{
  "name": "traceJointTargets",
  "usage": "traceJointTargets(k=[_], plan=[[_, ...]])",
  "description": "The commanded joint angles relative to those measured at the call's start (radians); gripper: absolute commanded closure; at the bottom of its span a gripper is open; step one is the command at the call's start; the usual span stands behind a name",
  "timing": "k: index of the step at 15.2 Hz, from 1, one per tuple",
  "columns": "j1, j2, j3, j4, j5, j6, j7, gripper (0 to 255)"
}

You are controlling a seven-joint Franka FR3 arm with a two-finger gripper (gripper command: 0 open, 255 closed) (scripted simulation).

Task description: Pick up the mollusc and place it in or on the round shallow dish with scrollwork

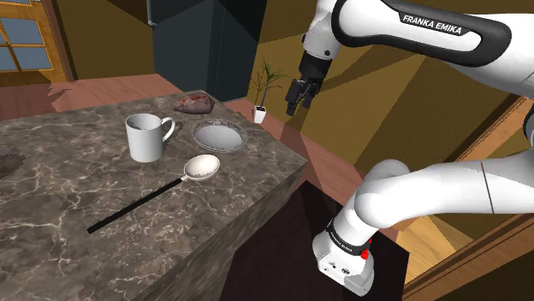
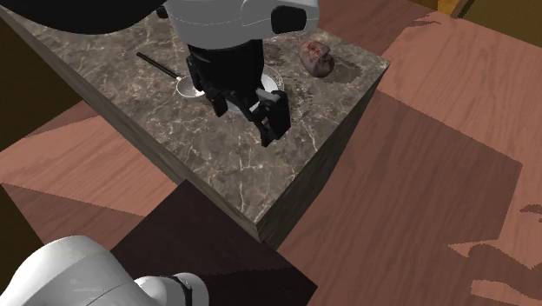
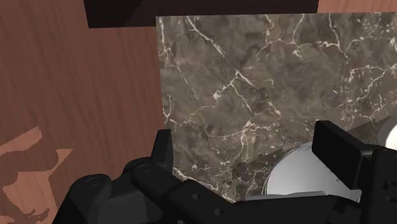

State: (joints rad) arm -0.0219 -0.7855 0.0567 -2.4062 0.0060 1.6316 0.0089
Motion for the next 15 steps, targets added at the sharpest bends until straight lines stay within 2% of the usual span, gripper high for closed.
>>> traceJointTargets(k=[1, 8, 15], plan=[[0.0, 0.0, 0.0, 0.0, 0.0, 0.0, 0.0, 0], [0.043, 0.292, -0.082, 0.152, -0.017, 0.123, -0.236, 0], [0.085, 0.589, -0.125, 0.375, 0.012, 0.172, -0.464, 0]])
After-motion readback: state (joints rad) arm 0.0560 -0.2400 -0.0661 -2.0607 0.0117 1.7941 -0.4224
